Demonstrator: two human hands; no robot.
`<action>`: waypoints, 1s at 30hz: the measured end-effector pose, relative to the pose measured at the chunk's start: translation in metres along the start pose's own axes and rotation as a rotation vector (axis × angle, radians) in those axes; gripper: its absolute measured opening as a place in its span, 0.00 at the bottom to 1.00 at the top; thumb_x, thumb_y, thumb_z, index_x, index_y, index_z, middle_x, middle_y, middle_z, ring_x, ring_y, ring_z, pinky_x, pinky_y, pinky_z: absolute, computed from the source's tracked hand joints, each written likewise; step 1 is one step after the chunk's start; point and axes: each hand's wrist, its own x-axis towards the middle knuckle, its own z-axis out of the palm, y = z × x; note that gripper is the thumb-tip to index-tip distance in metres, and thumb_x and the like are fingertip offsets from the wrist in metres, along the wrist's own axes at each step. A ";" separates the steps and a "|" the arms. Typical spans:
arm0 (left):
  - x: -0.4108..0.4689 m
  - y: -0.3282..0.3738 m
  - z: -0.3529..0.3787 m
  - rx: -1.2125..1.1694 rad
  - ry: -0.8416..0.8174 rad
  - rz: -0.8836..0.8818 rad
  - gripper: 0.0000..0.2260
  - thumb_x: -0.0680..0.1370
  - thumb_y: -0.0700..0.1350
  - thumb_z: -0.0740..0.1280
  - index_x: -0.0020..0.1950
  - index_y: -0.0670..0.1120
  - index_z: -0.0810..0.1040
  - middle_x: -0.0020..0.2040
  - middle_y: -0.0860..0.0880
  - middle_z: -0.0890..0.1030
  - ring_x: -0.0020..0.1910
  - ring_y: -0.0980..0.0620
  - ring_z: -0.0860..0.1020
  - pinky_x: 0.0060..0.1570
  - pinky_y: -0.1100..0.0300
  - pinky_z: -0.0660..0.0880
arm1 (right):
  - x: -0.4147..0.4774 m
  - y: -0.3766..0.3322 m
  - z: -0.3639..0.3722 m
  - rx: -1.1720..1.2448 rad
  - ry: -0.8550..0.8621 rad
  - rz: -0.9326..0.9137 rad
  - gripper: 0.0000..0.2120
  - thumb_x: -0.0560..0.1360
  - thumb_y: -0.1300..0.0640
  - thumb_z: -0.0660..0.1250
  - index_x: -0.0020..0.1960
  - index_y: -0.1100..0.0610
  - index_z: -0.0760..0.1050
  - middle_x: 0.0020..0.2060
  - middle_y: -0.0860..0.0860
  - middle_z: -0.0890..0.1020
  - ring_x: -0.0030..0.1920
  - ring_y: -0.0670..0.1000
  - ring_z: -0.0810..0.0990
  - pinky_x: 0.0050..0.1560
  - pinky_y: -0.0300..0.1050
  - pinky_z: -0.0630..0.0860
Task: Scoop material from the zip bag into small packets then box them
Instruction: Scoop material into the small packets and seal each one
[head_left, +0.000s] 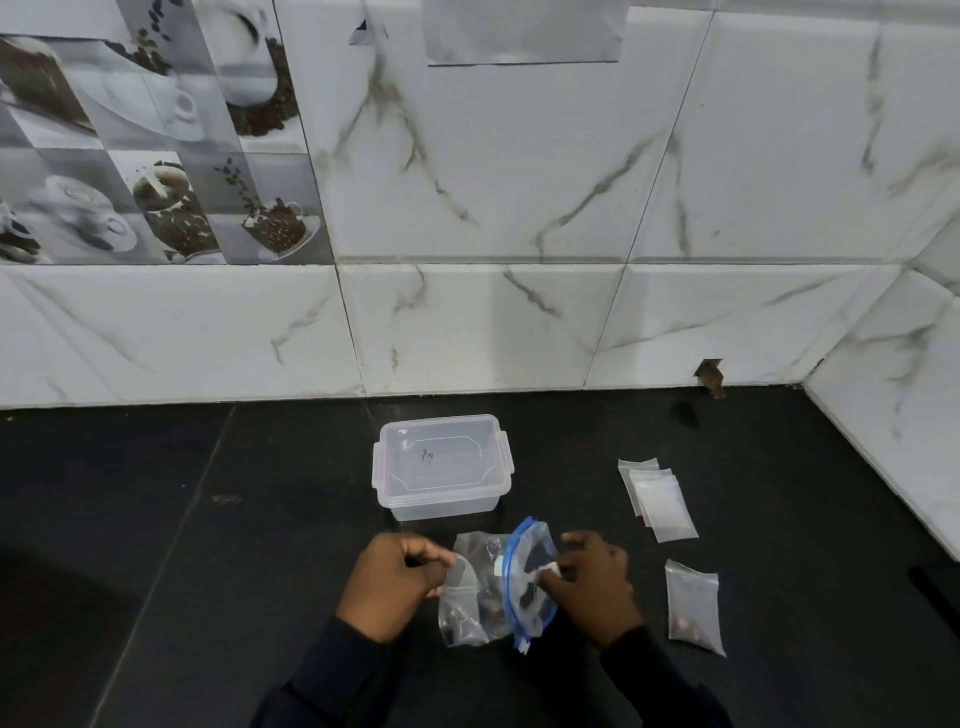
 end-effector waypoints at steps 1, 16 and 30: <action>0.000 0.004 0.002 -0.013 0.000 0.013 0.10 0.73 0.30 0.68 0.42 0.42 0.87 0.38 0.46 0.86 0.32 0.58 0.80 0.35 0.66 0.76 | 0.003 -0.006 0.004 -0.022 -0.038 0.023 0.07 0.72 0.43 0.71 0.42 0.46 0.81 0.65 0.42 0.69 0.69 0.51 0.61 0.70 0.58 0.63; 0.025 0.063 0.000 -0.004 0.038 0.322 0.14 0.73 0.44 0.75 0.57 0.54 0.81 0.42 0.48 0.84 0.31 0.53 0.78 0.38 0.57 0.80 | -0.003 -0.089 -0.059 -0.002 0.019 -0.757 0.04 0.75 0.53 0.71 0.43 0.52 0.82 0.40 0.45 0.78 0.40 0.44 0.78 0.45 0.40 0.77; 0.026 0.078 0.016 -0.045 -0.240 0.393 0.04 0.77 0.43 0.71 0.45 0.43 0.84 0.43 0.44 0.86 0.29 0.51 0.75 0.30 0.61 0.72 | -0.002 -0.089 -0.127 0.356 0.038 -0.636 0.11 0.70 0.46 0.76 0.47 0.48 0.78 0.46 0.49 0.83 0.43 0.55 0.83 0.46 0.53 0.83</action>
